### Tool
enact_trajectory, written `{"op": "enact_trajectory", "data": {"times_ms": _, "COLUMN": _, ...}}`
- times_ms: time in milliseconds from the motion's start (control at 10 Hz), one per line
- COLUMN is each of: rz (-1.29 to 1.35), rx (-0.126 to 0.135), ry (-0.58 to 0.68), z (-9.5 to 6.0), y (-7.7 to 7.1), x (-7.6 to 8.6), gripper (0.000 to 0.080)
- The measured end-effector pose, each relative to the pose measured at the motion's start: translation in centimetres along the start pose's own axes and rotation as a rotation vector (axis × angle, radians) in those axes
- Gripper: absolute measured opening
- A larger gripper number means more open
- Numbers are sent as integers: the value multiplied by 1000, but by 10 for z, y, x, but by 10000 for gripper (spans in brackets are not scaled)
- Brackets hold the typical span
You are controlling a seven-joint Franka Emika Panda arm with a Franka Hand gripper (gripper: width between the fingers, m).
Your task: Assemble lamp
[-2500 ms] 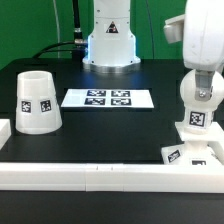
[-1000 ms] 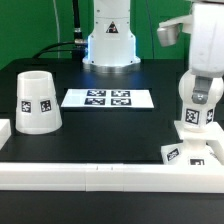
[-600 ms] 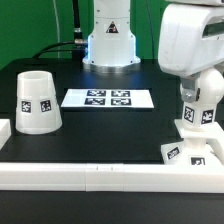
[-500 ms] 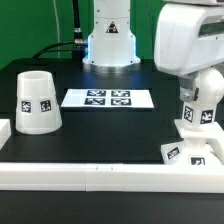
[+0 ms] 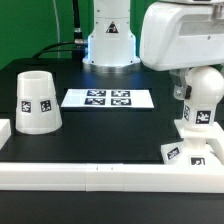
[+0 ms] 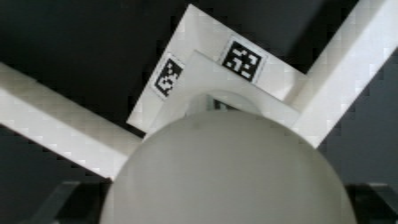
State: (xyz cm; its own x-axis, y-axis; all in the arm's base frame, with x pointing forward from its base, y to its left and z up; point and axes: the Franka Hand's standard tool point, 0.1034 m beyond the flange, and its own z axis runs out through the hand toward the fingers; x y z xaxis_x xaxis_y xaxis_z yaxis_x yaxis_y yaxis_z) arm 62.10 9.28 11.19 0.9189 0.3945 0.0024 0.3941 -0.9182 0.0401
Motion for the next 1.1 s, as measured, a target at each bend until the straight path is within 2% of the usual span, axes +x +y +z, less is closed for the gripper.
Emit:
{"op": "enact_trajectory", "data": {"times_ms": 200, "rz": 203, "rx": 35, "ry": 5, "z": 1, "y": 3, "x": -1, "gripper": 579}}
{"op": "enact_trajectory", "data": {"times_ms": 500, "rz": 479, "rx": 65, "ry": 3, "z": 0, "y": 4, "x": -1, "gripper": 579}}
{"op": "enact_trajectory", "data": {"times_ms": 1100, "rz": 832, "rx": 66, "ry": -9, "z": 0, "y": 4, "x": -1, "gripper": 579}}
